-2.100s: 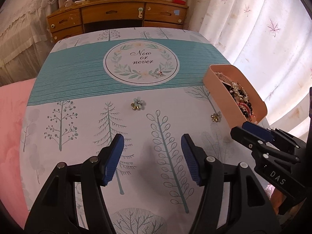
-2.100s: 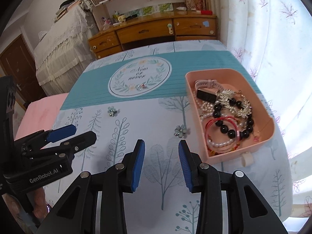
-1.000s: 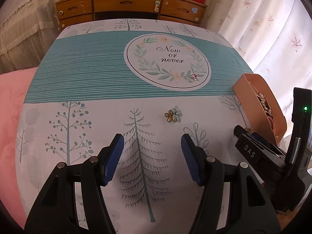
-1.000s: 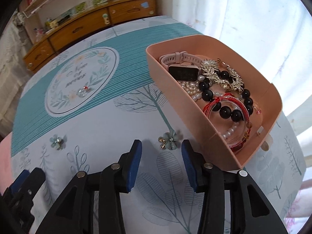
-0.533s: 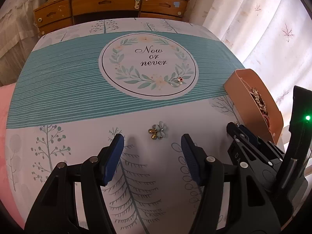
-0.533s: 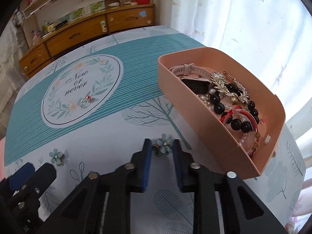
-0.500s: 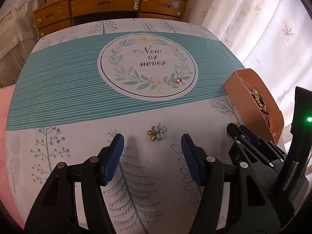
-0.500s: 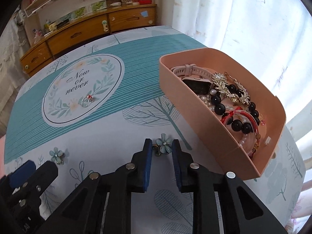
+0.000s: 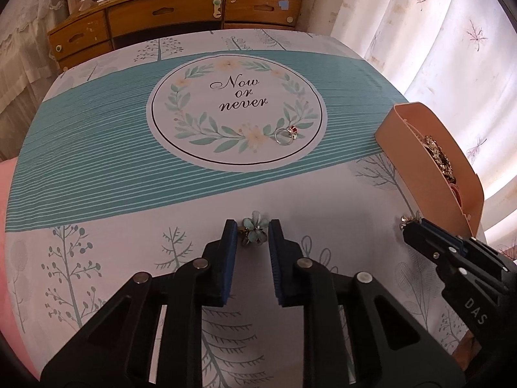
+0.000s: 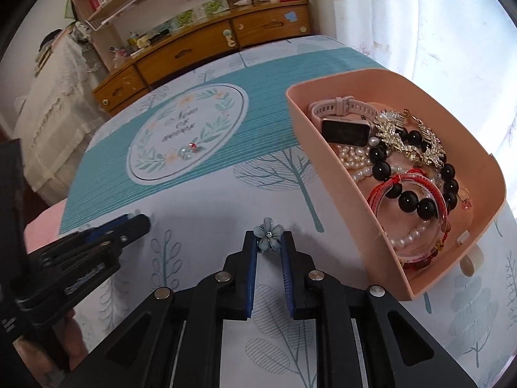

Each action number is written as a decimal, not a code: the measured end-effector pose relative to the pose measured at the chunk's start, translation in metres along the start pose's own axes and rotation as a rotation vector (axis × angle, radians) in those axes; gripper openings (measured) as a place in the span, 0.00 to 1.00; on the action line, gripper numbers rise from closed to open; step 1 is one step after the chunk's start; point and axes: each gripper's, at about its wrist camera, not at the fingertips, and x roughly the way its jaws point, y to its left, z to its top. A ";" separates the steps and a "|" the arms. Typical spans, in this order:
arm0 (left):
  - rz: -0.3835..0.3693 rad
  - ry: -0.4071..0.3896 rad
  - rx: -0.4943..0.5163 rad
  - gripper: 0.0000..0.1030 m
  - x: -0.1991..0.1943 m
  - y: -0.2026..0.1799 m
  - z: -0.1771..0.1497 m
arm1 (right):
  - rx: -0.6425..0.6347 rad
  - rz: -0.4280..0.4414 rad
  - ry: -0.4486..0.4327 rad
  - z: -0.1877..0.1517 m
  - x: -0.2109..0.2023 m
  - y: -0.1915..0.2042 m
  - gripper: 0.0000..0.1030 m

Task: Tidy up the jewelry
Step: 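Grasp the gold flower brooch with the left gripper while the right gripper grasps the blue flower brooch, then carry both flower brooches over the tray with both grippers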

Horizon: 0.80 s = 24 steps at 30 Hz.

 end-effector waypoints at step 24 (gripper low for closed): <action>-0.173 -0.102 0.147 0.13 -0.075 -0.109 0.023 | 0.065 0.054 -0.215 0.021 -0.111 -0.103 0.14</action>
